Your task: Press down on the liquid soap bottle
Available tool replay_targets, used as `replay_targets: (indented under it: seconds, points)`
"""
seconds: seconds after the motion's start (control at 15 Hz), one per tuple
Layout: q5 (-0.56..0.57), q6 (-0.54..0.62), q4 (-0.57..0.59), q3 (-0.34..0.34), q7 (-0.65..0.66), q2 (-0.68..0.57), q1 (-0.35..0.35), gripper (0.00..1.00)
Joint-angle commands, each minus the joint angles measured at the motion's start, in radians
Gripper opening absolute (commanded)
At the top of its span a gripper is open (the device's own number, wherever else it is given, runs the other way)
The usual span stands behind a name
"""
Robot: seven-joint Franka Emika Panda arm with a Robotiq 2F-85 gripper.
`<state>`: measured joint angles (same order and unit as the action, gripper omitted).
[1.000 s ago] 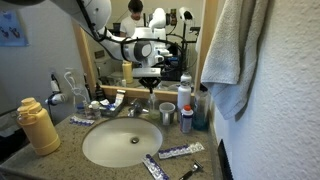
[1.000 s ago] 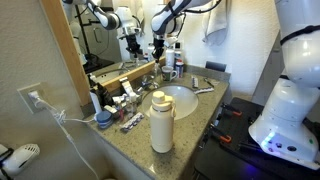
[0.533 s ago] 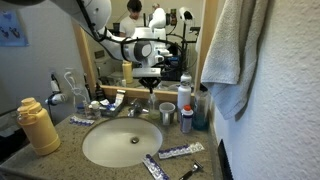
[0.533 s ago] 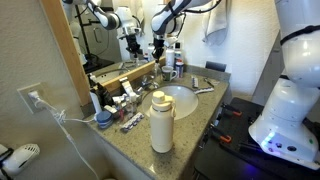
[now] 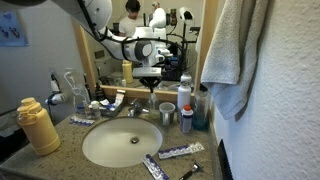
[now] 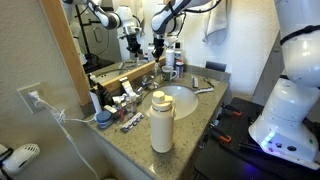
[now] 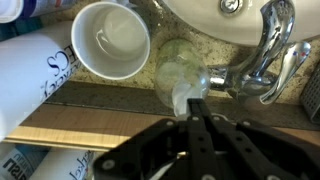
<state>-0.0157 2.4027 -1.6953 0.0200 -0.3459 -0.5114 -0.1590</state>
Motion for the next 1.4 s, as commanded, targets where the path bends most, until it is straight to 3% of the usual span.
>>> replay_targets:
  seconds: [0.0,0.53,1.33]
  points:
    - [-0.006,-0.008,0.01,-0.009,0.007,-0.012,-0.009,0.0]
    - [-0.011,-0.041,0.088,-0.012,0.0,-0.077,-0.018,0.0]
    - [-0.042,-0.187,0.227,-0.023,-0.018,-0.169,-0.046,0.0]
